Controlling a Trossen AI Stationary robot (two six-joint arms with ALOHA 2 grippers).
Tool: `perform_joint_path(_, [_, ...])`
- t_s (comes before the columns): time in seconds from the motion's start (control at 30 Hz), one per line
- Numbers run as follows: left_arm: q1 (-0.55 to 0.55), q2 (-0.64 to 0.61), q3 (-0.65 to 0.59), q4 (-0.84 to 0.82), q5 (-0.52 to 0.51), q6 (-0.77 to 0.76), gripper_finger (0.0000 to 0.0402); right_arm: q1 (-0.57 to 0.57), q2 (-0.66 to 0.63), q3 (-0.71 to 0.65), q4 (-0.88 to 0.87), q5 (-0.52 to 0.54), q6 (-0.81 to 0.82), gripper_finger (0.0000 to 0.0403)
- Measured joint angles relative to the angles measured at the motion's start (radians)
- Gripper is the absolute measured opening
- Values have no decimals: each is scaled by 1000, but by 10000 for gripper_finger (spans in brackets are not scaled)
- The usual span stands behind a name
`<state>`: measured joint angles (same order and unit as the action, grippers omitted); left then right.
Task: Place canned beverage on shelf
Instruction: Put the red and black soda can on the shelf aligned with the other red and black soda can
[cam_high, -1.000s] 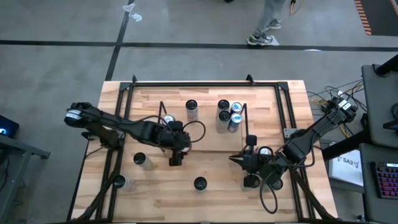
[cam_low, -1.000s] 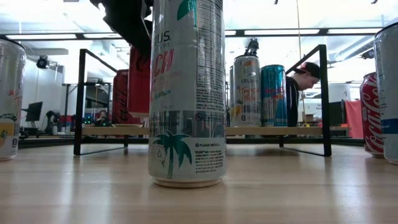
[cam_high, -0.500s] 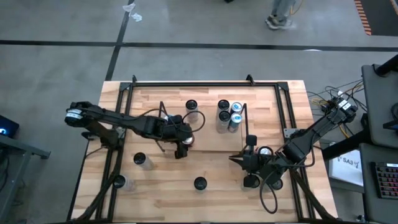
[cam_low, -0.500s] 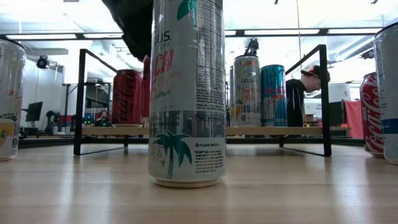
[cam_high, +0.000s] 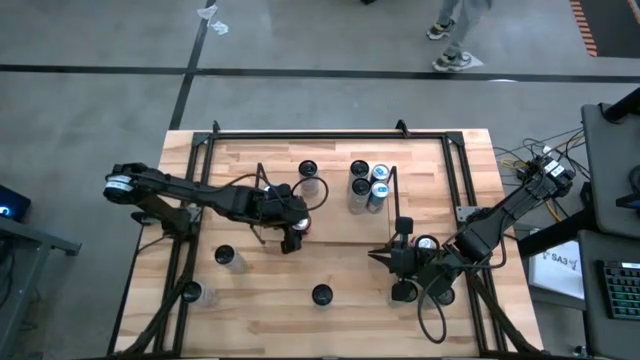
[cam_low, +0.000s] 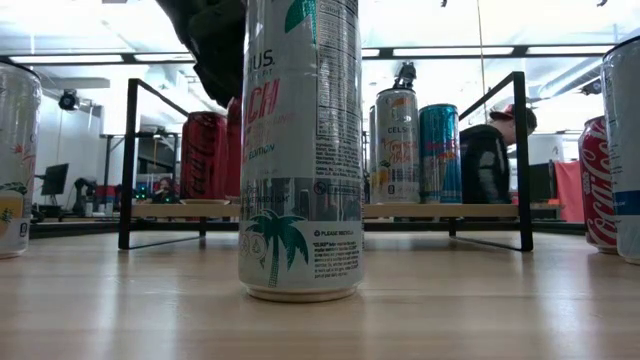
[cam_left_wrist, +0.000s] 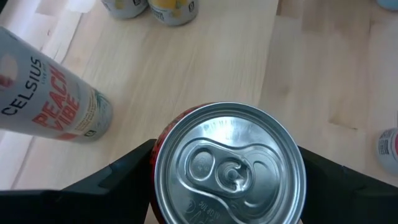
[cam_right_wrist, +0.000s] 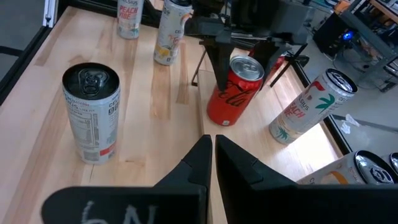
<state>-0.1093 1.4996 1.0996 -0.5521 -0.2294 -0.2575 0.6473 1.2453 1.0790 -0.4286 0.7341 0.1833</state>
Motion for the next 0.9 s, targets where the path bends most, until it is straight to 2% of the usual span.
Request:
perform_joint_path(0.13, [0,-2,-21,38,-19,-36,290,0,0,0,0,0,0,13])
perform_joint_path(0.4, [0,3,-23,25,-38,-45,339,0,0,0,0,0,0,13])
perform_joint_path(0.9, [-2,-32,19,-1,-41,21,328,-3,0,5,69,3,-4,13])
